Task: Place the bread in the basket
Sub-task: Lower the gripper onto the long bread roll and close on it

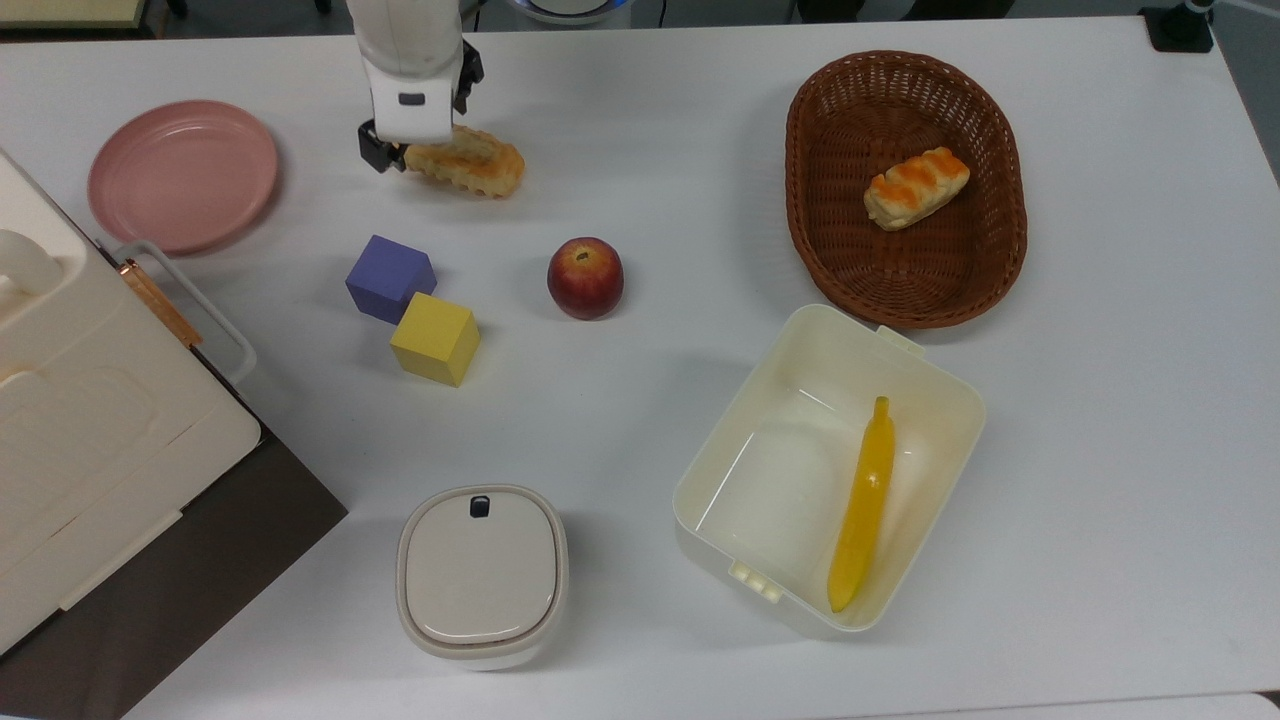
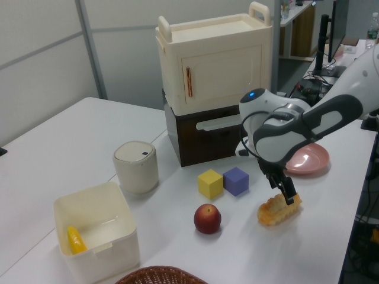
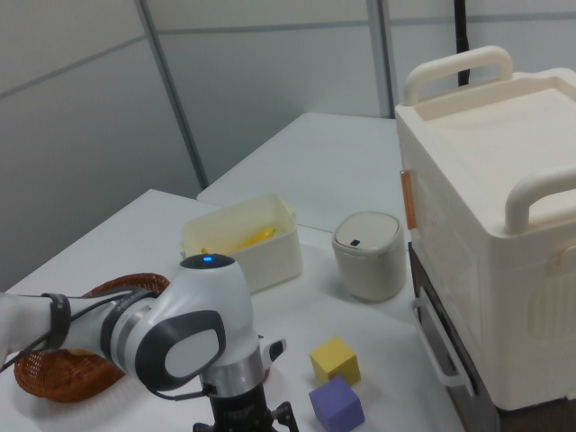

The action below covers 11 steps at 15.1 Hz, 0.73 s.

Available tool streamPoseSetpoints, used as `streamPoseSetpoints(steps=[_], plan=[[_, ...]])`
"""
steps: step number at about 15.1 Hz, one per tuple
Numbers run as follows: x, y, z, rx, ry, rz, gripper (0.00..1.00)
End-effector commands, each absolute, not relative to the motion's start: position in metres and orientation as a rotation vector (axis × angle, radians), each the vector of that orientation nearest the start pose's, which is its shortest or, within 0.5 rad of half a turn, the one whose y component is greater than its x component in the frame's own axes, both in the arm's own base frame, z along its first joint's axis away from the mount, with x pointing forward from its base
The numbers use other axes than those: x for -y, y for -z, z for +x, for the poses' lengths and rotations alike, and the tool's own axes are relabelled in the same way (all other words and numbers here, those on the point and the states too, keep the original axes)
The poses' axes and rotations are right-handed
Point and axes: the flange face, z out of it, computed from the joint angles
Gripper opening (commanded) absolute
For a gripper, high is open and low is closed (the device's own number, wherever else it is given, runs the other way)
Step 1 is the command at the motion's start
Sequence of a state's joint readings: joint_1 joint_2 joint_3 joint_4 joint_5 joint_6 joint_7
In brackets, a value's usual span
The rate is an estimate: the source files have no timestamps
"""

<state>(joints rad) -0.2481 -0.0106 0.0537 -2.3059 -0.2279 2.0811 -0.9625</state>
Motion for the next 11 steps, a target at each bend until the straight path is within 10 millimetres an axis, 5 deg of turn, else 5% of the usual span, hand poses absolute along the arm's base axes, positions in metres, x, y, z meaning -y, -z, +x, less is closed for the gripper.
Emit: streamPoseSetpoints(steps=[1, 7, 11], plan=[[0.105, -0.326, 0.473, 1.46, -0.453, -2.801, 1.0], [0.102, -0.315, 0.474, 1.482, -0.488, -2.778, 0.97], [0.102, -0.317, 0.476, 1.477, -0.485, -2.784, 0.5]])
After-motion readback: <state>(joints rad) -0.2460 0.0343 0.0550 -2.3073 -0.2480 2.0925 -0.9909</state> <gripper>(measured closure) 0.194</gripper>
